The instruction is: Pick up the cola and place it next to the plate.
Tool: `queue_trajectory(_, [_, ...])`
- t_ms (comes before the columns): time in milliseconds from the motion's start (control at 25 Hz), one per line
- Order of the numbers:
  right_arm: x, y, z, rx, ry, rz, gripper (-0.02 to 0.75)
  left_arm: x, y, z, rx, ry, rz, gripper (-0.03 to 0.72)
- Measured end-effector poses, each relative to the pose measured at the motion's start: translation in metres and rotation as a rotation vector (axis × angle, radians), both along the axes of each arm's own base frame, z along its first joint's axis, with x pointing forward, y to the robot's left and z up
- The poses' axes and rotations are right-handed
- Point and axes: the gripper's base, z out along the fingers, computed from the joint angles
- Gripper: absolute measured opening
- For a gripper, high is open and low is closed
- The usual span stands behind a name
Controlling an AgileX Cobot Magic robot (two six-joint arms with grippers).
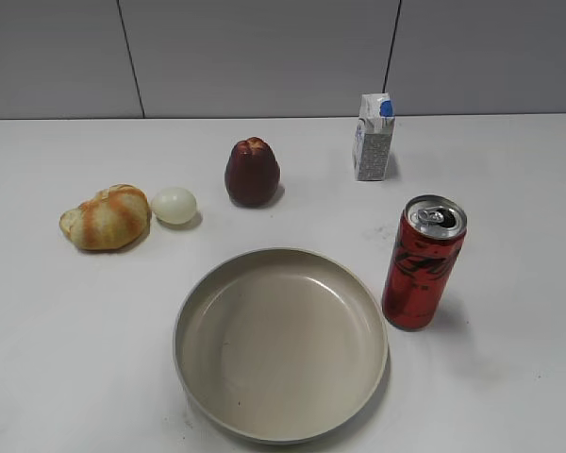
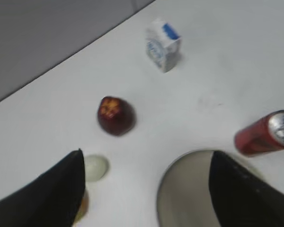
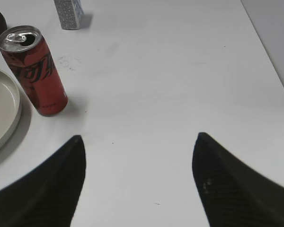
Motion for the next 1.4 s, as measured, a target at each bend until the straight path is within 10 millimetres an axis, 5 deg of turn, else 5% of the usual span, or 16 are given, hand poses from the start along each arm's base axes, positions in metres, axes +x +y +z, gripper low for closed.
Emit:
queue_trajectory(160, [0.000,0.000,0.000,0.000,0.000,0.000,0.533,0.000,0.057,-0.023,0.062,0.090,0.162,0.594])
queue_trajectory(280, [0.000,0.000,0.000,0.000,0.000,0.000,0.533,-0.017,0.097,-0.045,0.098,0.172,0.266,0.589])
queue_trajectory(640, [0.000,0.000,0.000,0.000,0.000,0.000,0.533,-0.115,0.187,-0.113,0.121,0.283,0.513,0.588])
queue_trajectory(1080, [0.000,0.000,0.000,0.000,0.000,0.000,0.533,-0.228,0.213,-0.139,-0.043,-0.055,0.601,0.588])
queue_trajectory(1400, [0.000,0.000,0.000,0.000,0.000,0.000,0.533,-0.248,0.214,-0.152,-0.111,-0.163,0.597,0.588])
